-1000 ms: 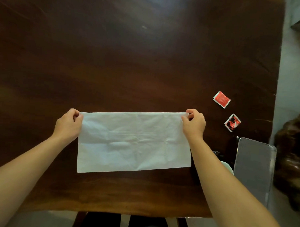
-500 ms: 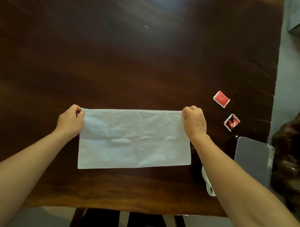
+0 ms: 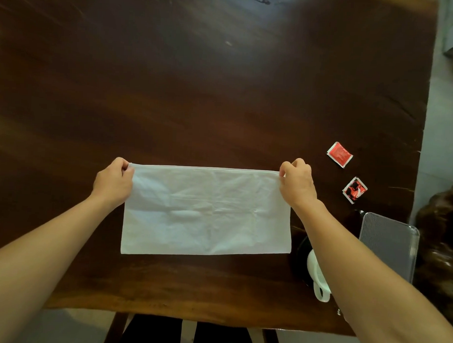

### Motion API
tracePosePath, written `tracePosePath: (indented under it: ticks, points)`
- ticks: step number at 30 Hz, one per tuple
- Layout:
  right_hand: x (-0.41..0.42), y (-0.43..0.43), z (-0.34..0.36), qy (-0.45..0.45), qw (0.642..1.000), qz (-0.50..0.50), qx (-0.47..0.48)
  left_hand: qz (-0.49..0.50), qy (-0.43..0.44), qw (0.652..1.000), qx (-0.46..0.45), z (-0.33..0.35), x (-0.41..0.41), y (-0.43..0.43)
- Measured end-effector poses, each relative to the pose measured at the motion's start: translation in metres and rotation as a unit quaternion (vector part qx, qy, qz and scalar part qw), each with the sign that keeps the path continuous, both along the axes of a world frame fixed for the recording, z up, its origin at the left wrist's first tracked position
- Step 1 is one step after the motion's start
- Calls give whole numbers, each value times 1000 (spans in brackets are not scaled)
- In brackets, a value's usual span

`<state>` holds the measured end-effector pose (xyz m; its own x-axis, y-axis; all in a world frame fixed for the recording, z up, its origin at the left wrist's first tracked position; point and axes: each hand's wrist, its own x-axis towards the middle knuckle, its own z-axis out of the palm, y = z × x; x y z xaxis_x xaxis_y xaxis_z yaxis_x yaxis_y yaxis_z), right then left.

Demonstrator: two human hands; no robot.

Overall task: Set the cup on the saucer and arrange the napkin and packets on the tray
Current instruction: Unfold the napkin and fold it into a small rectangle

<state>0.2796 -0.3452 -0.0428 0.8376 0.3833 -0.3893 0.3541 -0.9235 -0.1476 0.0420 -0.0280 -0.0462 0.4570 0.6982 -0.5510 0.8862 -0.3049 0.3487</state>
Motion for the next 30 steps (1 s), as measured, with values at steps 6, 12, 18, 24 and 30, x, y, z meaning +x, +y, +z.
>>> tracePosePath:
  ticks: [6, 12, 18, 24, 30]
  points:
    - [-5, -4, 0, -32, 997, 71, 6, -5, 2, 1000, 5, -1, 0, 0]
    - [-2, -6, -2, -21, 995, -62, 73, -3, 9, 1000, 7, -4, 0, 0]
    - [-2, -1, -4, -13, 991, -94, 99, 1, 5, 1000, 8, -4, 1, -2]
    - [0, -13, -3, 4, 997, -44, 66, 1, 7, 1000, 5, -3, 1, -2]
    - [9, -10, 2, -15, 994, -15, 108, -4, 5, 1000, 7, -1, 1, -2]
